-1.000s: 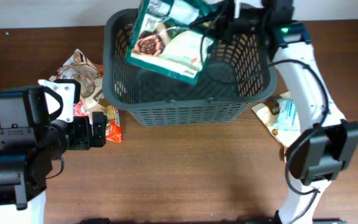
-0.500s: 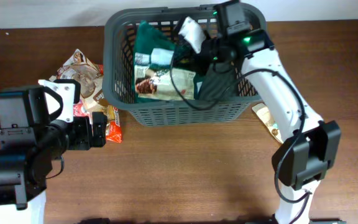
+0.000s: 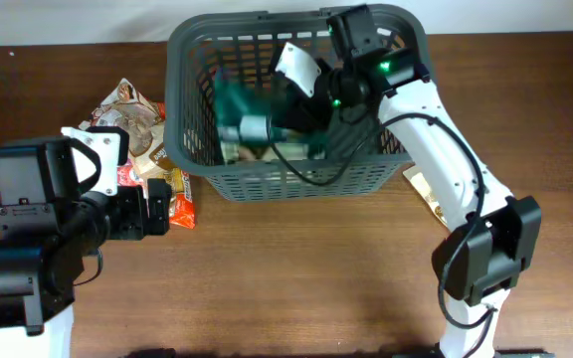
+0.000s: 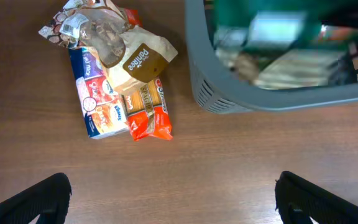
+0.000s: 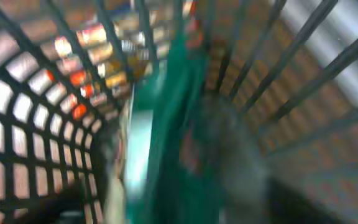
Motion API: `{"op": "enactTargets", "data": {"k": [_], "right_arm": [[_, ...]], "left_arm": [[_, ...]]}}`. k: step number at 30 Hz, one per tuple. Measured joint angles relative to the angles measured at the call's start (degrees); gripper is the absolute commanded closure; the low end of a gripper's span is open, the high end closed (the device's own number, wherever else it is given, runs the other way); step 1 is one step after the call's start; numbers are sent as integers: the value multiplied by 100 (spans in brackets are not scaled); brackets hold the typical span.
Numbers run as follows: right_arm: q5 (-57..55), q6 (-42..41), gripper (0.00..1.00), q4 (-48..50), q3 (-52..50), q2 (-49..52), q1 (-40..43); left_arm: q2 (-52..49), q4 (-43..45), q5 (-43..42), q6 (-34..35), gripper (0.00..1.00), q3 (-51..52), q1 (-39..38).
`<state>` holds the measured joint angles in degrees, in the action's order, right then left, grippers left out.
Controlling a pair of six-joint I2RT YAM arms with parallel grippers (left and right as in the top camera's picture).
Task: Pack container
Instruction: 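Carry the green bag over the basket and drop it inside, then move the right gripper to the teal-white packet and grasp it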
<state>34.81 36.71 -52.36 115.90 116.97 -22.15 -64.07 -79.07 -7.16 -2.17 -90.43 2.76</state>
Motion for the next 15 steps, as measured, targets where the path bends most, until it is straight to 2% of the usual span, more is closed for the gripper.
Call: {"op": "enactTargets", "data": {"k": [7, 10, 15], "right_arm": [[-98, -334, 1, -1169, 1961, -225, 376], [-328, -699, 1, -1650, 2769, -518, 925], [-802, -1408, 1, -2428, 3528, -1198, 2715]], "left_arm": [[0, 2, 0, 0, 1, 2, 0], [0, 0, 0, 0, 1, 2, 0], [0, 0, 0, 0, 1, 2, 0]]}}
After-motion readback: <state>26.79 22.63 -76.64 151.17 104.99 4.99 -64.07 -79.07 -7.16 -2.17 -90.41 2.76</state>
